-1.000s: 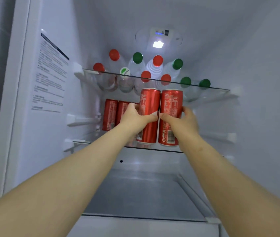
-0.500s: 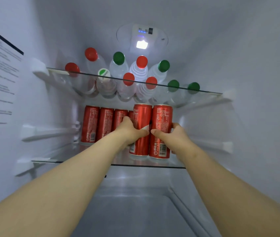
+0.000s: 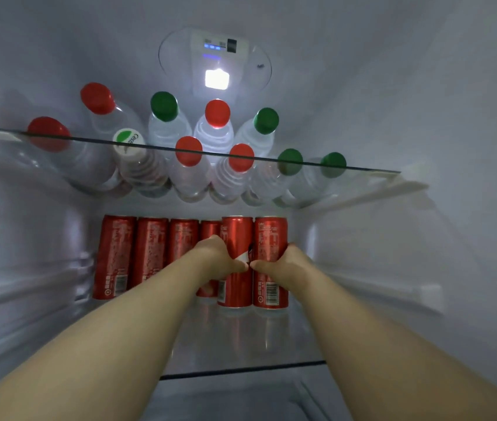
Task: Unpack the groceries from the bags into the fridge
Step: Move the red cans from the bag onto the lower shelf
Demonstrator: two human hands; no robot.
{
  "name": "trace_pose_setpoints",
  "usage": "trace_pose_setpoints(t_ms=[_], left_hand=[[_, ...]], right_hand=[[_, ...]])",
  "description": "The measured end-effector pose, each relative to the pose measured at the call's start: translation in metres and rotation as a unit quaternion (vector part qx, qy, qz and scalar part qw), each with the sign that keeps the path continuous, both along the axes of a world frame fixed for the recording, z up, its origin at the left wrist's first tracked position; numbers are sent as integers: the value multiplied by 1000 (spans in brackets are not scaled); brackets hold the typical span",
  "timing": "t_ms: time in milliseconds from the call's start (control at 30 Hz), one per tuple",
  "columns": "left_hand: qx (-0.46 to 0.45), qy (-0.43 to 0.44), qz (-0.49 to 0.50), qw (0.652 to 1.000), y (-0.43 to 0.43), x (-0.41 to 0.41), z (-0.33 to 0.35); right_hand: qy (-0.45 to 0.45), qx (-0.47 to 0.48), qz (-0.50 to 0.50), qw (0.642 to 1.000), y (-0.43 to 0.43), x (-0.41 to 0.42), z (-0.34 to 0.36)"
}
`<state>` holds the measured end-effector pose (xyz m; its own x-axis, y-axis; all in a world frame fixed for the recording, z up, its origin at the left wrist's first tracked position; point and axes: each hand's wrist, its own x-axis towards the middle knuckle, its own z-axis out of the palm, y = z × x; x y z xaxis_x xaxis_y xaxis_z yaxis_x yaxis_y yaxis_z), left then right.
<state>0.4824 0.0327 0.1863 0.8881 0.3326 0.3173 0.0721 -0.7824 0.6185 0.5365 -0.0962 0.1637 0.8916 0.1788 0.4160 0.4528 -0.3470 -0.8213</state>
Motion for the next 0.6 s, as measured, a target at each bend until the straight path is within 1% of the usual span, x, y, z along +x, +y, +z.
trace_pose_setpoints(t_ms=[167, 300, 367, 433, 500, 600], left_hand=[[43, -22, 10, 999, 4, 9, -6], [68, -42, 39, 996, -1, 5, -15], [63, -83, 48, 993, -5, 2, -17], [100, -130, 59, 985, -8, -3, -18], [175, -132, 50, 975, -10, -6, -19], [259, -100, 22, 960, -8, -7, -23]], right_hand=[[-4, -18, -22, 1000, 7, 13, -1], [-50, -12, -31, 998, 3, 6, -8], [-73, 9, -44, 996, 0, 1, -7], [-90, 13, -55, 994, -4, -6, -7], [-109, -31, -64, 992, -6, -11, -9], [-147, -159, -81, 973, -7, -16, -11]])
